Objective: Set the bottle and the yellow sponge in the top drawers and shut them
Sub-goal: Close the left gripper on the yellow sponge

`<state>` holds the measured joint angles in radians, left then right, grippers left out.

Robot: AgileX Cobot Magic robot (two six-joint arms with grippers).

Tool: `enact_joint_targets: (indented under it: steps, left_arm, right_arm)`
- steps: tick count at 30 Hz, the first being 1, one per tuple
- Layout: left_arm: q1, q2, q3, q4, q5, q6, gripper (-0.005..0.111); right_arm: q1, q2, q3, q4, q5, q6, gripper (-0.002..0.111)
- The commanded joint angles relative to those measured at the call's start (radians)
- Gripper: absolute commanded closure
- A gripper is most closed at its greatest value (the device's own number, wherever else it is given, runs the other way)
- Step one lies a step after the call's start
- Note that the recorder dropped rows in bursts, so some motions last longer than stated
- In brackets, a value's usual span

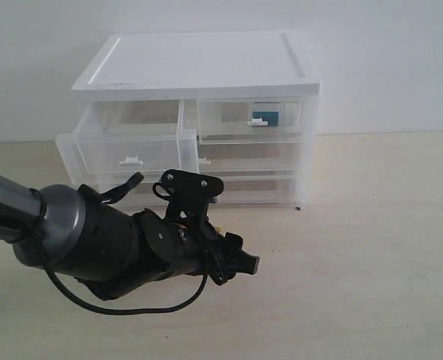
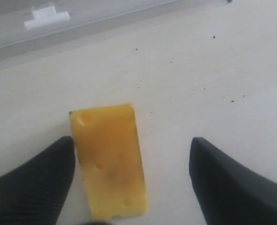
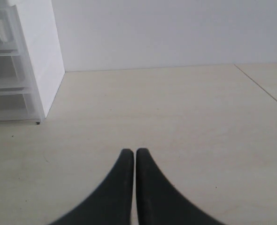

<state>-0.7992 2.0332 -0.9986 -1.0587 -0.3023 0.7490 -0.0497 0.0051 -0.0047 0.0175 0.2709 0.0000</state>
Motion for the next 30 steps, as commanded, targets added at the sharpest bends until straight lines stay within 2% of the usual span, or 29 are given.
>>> enact_joint_targets:
  steps: [1,8,20,27,30]
  left_arm:
    - [0.003,-0.002,-0.006,-0.054,-0.008,0.053,0.043]
    - [0.003,-0.002,-0.006,-0.188,-0.060,0.169,0.046]
    - [0.003,-0.002,-0.031,-0.190,-0.075,0.185,0.048]
    - [0.011,0.046,-0.078,-0.313,-0.071,0.277,0.048]
    - [0.011,0.060,-0.085,-0.317,-0.074,0.280,0.048]
  right_arm:
    - [0.003,-0.005,0.005,0.000,-0.009,0.000,0.108]
    - [0.003,-0.005,0.005,0.000,-0.009,0.000,0.108]
    - [0.003,-0.005,0.005,0.000,-0.009,0.000,0.108]
    - [0.003,-0.005,0.005,0.000,-0.009,0.000,0.108]
    - [0.003,-0.005,0.005,0.000,-0.009,0.000,0.108]
